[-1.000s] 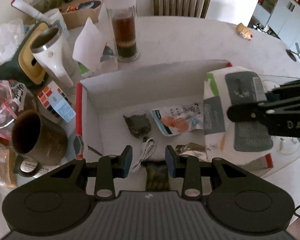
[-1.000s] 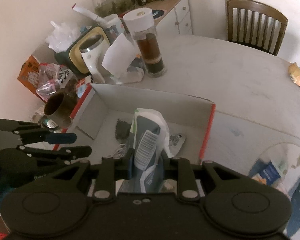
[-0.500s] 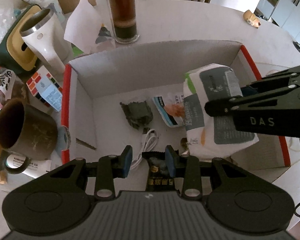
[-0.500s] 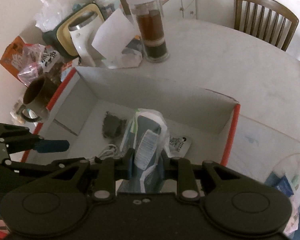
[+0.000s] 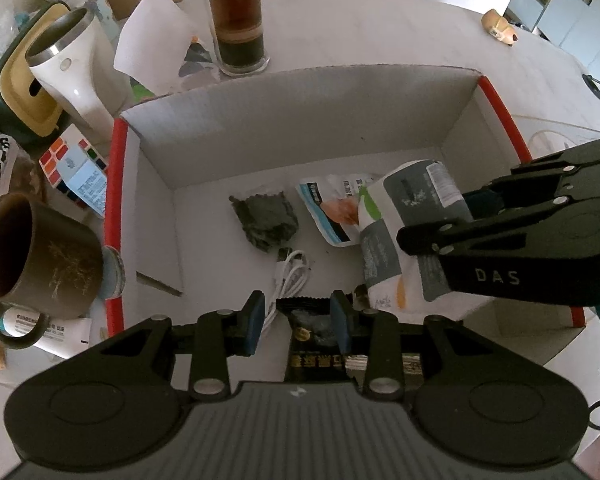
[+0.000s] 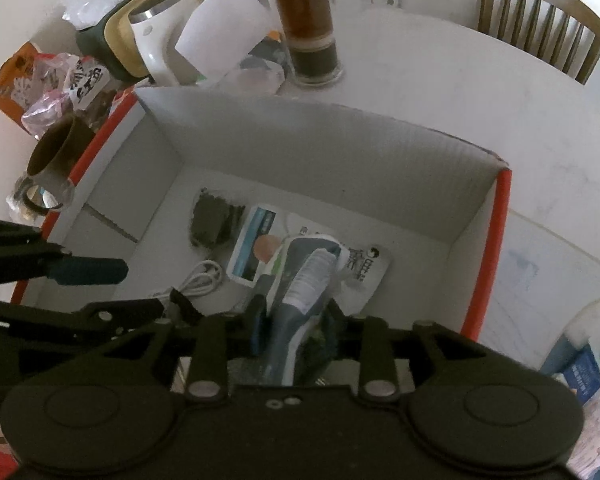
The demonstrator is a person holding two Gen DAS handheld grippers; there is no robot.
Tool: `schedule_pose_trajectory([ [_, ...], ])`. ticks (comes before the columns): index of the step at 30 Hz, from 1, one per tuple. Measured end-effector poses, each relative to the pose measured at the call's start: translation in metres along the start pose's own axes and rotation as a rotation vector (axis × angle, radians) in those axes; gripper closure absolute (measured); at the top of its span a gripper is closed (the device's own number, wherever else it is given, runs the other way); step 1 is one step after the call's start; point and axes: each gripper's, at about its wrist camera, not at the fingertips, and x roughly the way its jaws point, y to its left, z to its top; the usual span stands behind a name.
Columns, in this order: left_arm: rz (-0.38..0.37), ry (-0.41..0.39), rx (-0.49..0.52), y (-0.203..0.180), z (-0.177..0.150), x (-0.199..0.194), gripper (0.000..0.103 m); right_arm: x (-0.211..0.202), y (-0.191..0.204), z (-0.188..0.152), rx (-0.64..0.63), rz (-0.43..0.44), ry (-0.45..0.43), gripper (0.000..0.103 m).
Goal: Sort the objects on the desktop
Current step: 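Lower both tools into the box and release the black packet and wipes pack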
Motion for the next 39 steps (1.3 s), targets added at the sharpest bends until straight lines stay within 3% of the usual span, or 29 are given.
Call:
schedule_pose_trajectory([
  [2,-0.003,-0.003,0.001,0.0,0.0,-0.001,0.069,-0.003,0.0,-0.001,-0.003,0.001,0.002,0.066],
  [7,-0.009,-0.011,-0.007,0.001,-0.001,-0.005,0.069,-0.016,0.004,-0.004,-0.032,-0.012,-0.019,0.047],
  [13,-0.017,-0.025,-0.006,0.0,-0.004,-0.015,0.069,-0.042,0.005,-0.005,-0.052,0.006,-0.073,0.043],
  [29,-0.048,-0.08,0.028,-0.018,-0.013,-0.051,0.069,-0.089,0.005,-0.032,-0.047,0.066,-0.107,0.043],
  [35,-0.018,-0.102,0.038,-0.027,-0.017,-0.062,0.067,-0.099,0.004,-0.042,-0.045,0.083,-0.116,0.04],
  [39,-0.028,-0.117,0.038,-0.029,-0.019,-0.067,0.056,-0.106,0.003,-0.048,-0.043,0.092,-0.127,0.038],
])
